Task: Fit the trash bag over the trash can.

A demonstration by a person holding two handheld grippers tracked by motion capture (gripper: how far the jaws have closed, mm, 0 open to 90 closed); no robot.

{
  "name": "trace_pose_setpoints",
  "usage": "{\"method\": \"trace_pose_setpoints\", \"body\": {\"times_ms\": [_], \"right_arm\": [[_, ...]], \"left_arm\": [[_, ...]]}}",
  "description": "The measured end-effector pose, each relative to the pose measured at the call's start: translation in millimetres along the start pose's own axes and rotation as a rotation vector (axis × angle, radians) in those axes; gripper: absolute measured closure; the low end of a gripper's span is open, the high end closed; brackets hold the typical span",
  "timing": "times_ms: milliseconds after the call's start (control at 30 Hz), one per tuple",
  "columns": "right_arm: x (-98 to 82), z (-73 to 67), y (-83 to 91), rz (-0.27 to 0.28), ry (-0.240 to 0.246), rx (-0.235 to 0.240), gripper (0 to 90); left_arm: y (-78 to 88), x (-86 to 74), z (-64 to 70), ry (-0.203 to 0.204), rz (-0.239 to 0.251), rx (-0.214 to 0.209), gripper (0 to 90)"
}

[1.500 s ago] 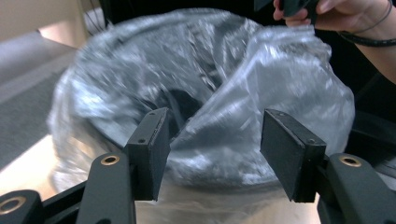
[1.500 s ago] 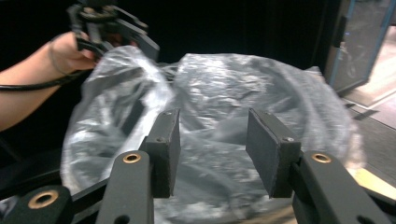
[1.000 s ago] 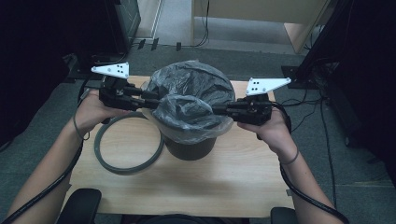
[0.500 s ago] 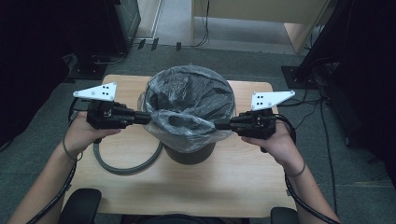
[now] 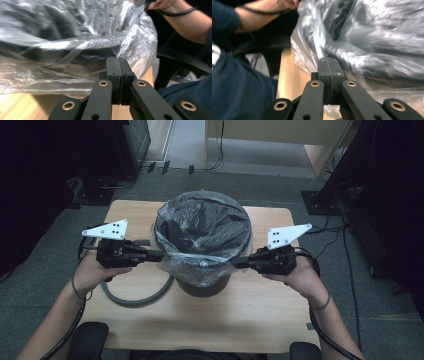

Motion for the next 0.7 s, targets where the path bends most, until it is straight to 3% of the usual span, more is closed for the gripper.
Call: {"method": "trace_pose_setpoints", "body": {"times_ms": [33,100,300,433,500,567,600,633,700], "right_arm": [[-1.9,1.5,-3.4,-0.005,0.014,0.014,90.0],[-2.8,4.8,-7.5,0.023,0.005,0.037,90.0],[-5.9,8.5,-1.0,0.025,-0.012,-0.018,90.0],[-8.6,8.9,-3.6,0.016,-0.017,-0.026,90.0],[-10.4,11.3,-10.0,-0.002,-0.025,-0.027,90.0],[-13.8,15.4,-18.0,-0.059,-0.033,-0.044,90.0],[-17.8,18.3,-22.0,-0.113,-0.037,-0.065,90.0],[-20.5,20.4,-23.4,-0.124,-0.036,-0.064,90.0],[-22.7,23.5,-16.3,-0.037,-0.064,-0.058,90.0]], "left_arm": [[-5.5,-1.9,2.9,-0.017,-0.023,0.030,89.4],[-16.4,-5.0,6.7,-0.031,-0.052,0.036,88.2],[-12.1,-9.7,-5.0,0.025,-0.008,0.028,87.3],[-15.4,-15.4,-4.1,0.042,0.008,0.025,87.3],[-22.3,-16.2,-0.1,0.031,-0.018,0.033,87.6],[-30.9,-19.2,2.1,-0.001,-0.092,0.058,89.0],[-32.3,-20.9,2.0,-0.005,-0.096,0.059,88.7],[-31.3,-22.0,0.3,0.016,-0.081,0.052,88.2],[-23.6,-21.2,-4.6,0.054,-0.037,0.055,77.2]]}}
Point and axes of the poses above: each handheld gripper's, and its own axes: y roughly backward along the jaws, x roughly out of its top, z roughly to its right, the point moved 3 cm from there along -y, roughly forward along the jaws, and after that the axes turned 14 degrees about x, right-handed, at the moved point
